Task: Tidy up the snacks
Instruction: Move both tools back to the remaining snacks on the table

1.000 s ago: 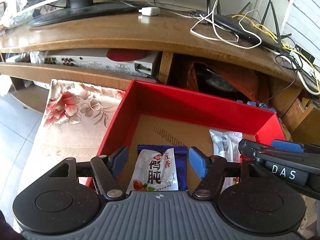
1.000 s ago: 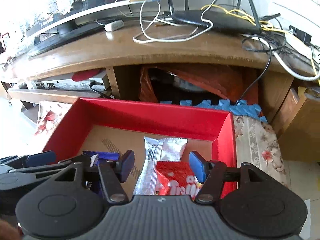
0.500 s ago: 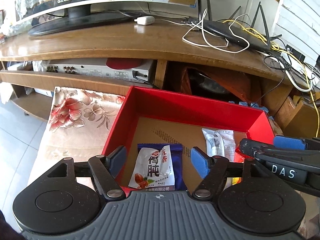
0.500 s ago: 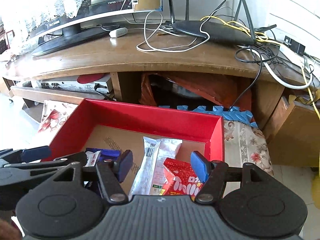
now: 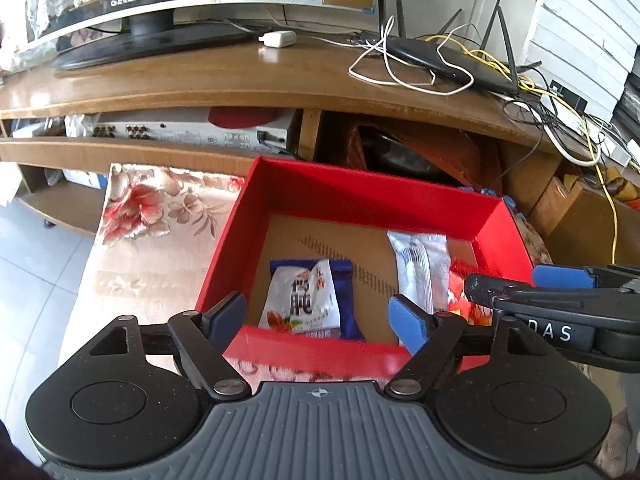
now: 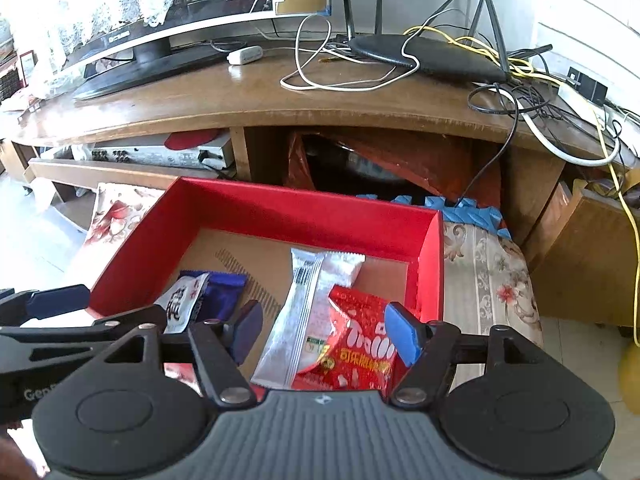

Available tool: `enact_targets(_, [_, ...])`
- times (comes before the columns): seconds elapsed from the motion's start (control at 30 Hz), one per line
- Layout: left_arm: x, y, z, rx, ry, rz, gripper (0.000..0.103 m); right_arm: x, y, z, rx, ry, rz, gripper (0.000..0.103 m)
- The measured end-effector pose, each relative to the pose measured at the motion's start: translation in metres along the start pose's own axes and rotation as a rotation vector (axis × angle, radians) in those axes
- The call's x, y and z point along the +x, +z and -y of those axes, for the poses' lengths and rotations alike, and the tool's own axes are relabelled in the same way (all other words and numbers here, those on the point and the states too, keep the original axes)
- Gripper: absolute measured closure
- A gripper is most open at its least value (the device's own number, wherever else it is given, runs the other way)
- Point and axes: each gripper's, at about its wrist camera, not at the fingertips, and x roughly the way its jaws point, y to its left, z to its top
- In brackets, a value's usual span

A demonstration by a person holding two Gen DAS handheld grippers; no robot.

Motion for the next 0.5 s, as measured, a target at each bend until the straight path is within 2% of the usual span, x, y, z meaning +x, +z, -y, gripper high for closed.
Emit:
enact_targets(0.17, [-0.014,-0.016,-0.002,0.014,-0.01,-0.015,0.019,-0.01,-0.016,-0.004,-0.027,0.004,-0.024,0.035])
enact_targets(0.5, [-0.035,-0.067,-0.004,0.037,-0.026,-0.104,0.018,-0.04,-0.066,-0.014,-0.066,0.032,-0.095,0.034])
